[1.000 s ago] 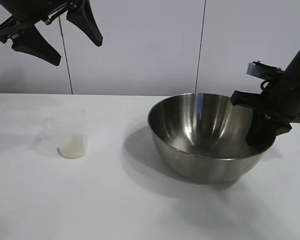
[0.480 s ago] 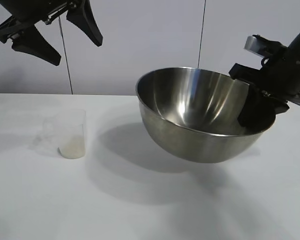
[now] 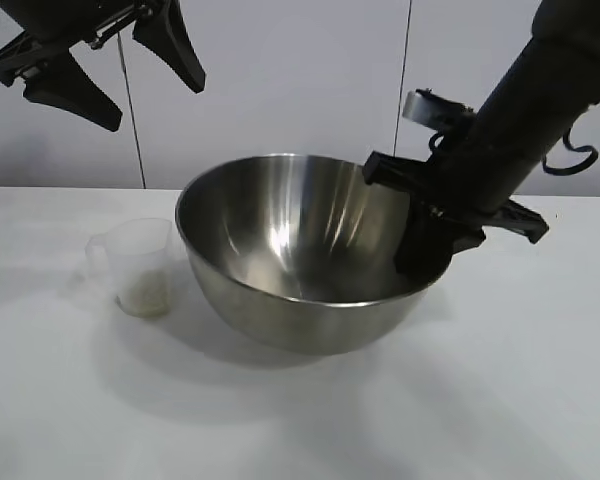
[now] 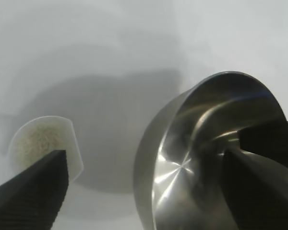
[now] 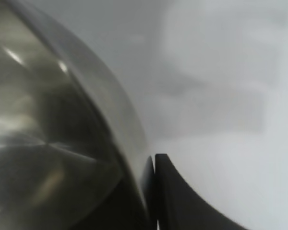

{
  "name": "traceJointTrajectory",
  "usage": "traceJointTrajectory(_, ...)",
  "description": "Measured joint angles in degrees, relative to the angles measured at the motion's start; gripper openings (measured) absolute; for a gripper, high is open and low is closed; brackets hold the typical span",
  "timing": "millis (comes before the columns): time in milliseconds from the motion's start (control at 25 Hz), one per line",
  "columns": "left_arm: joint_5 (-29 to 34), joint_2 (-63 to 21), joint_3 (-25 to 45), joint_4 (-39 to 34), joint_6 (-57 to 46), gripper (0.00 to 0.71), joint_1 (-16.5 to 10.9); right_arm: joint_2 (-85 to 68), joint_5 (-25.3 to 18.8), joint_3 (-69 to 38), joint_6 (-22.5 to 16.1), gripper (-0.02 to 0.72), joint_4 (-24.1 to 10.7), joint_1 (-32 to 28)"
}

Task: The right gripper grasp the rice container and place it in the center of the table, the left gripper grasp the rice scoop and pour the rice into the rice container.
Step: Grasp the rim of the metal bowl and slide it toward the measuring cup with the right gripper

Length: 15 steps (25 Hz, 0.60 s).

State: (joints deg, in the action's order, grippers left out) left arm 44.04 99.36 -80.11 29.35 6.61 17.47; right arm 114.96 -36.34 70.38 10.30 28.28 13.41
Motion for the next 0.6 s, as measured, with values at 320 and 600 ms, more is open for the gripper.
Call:
traceJointTrajectory(320, 0.0, 0.0, 0.0, 0.0, 0.0, 0.622, 0.0, 0.0, 0.0, 0.1, -0.2, 0.222, 0.7, 0.0)
traceJointTrajectory(600, -0.1, 0.0, 0.0, 0.0, 0.0, 0.622, 0.0, -1.9, -2.8, 0.1, -2.3, 0.434, -3.5, -0.2)
